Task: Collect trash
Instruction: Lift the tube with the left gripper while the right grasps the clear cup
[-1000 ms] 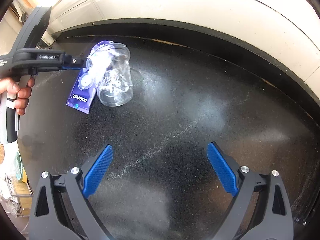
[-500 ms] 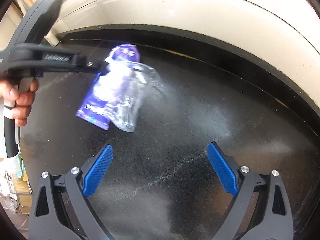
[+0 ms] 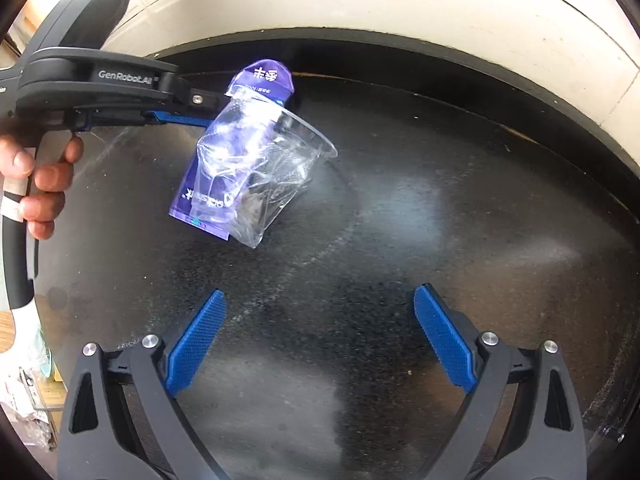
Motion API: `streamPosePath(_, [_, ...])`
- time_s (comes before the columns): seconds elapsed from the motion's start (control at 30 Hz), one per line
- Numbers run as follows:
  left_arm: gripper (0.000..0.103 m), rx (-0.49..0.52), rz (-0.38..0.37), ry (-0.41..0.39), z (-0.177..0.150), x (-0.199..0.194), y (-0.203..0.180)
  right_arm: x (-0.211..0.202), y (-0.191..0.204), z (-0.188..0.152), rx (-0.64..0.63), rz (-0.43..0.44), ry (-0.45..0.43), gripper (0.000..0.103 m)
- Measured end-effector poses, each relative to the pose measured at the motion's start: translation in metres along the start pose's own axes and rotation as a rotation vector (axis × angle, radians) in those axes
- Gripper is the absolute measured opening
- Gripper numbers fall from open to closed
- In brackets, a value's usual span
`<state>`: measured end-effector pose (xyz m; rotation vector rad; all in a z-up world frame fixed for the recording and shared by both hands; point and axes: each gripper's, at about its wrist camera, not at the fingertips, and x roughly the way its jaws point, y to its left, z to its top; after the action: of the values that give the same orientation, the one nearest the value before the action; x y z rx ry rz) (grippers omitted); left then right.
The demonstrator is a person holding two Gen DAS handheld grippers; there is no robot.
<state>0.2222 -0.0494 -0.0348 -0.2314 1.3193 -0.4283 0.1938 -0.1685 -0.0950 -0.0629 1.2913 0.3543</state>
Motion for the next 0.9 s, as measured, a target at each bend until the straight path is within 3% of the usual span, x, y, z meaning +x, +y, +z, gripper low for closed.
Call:
streamPosePath(0.07, [0.055,-0.012,-0.017,-0.004,0.0,0.004,-0.004,-0.003,-0.006,-0.002,0.006,0.002,-0.002,0.092])
streamPosePath(0.13, [0.055,-0.005,-0.037,-0.003,-0.001,0.007,-0.01,-0.004,-0.012,-0.002,0.011,0.005,-0.003,0.092])
streamPosePath(0.17, [0.046,0.002,-0.035,-0.005,-0.001,0.007,-0.012,-0.004,-0.013,-0.002,0.013,0.005,-0.003,0.092])
streamPosePath(0.2, [0.027,0.009,-0.029,-0.001,-0.001,0.008,-0.013,-0.005,-0.016,-0.002,0.014,0.006,-0.002,0.092])
streamPosePath(0.37, [0.013,-0.009,-0.078,0.003,-0.002,0.012,-0.015,-0.011,-0.019,0.006,0.019,0.006,0.004,0.092])
streamPosePath(0.77, [0.013,0.029,-0.163,0.043,-0.001,0.042,-0.059,-0.019,-0.042,-0.007,0.044,-0.012,0.0,0.092])
streamPosePath(0.9, [0.02,0.045,-0.165,0.024,0.0,0.047,-0.071,-0.022,-0.045,-0.008,0.023,-0.02,-0.009,0.093])
